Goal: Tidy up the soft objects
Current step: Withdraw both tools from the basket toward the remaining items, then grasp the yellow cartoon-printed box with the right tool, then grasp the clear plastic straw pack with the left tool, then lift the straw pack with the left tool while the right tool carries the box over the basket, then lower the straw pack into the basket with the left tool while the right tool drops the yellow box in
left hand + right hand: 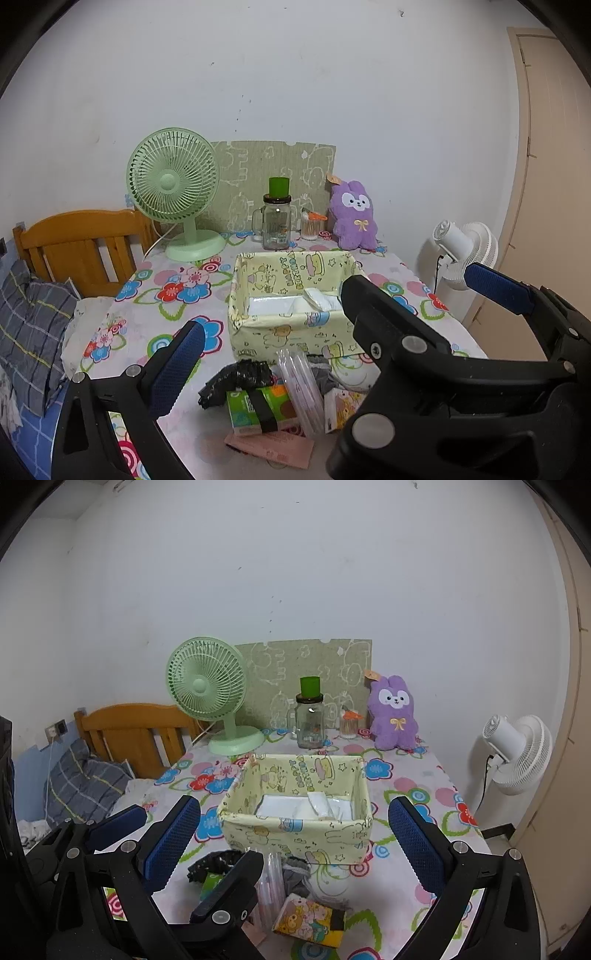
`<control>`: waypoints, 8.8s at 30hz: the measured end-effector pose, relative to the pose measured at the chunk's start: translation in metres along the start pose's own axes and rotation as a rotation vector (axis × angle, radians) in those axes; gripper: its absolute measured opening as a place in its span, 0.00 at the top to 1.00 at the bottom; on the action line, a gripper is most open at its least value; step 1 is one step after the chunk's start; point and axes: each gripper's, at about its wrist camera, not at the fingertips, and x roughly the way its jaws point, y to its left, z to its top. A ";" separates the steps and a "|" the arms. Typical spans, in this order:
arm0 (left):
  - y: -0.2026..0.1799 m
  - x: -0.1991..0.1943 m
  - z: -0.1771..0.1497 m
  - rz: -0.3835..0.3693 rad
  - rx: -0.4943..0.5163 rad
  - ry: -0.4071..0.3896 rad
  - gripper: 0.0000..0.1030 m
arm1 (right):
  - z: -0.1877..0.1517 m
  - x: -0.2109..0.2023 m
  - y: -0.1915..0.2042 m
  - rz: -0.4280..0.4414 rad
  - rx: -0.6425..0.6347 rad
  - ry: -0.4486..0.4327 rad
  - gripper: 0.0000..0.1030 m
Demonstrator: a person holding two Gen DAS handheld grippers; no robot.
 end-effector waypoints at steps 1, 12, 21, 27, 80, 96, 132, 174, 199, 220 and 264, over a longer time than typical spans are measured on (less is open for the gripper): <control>0.000 -0.001 -0.002 0.000 0.001 0.001 0.00 | -0.001 -0.001 0.000 0.000 -0.001 0.000 0.00; -0.001 0.001 -0.021 0.001 0.003 0.030 0.00 | -0.021 -0.002 0.002 -0.002 0.000 0.023 0.00; -0.002 0.010 -0.042 0.006 0.009 0.055 0.00 | -0.043 0.007 0.001 0.005 0.011 0.048 0.00; -0.001 0.020 -0.056 0.003 0.009 0.085 0.00 | -0.060 0.017 -0.001 0.003 0.015 0.083 0.00; -0.009 0.081 -0.113 0.027 0.057 0.277 0.17 | -0.138 0.097 -0.025 -0.013 0.107 0.346 0.26; -0.028 0.082 -0.086 0.033 0.080 0.207 0.19 | -0.112 0.086 -0.050 -0.037 0.145 0.271 0.26; -0.019 0.091 -0.074 -0.017 0.019 0.219 0.86 | -0.096 0.091 -0.048 -0.048 0.154 0.271 0.26; -0.018 0.005 -0.002 0.000 0.046 0.019 0.87 | -0.014 0.006 -0.017 -0.071 0.108 0.090 0.26; -0.002 0.043 0.032 0.036 0.039 -0.008 0.87 | 0.019 0.045 -0.014 -0.073 0.093 0.070 0.26; 0.008 0.102 0.055 0.048 0.018 0.027 0.87 | 0.037 0.110 -0.028 -0.074 0.104 0.092 0.26; 0.044 0.177 0.040 0.093 -0.031 0.176 0.27 | 0.021 0.212 -0.020 0.082 0.093 0.216 0.23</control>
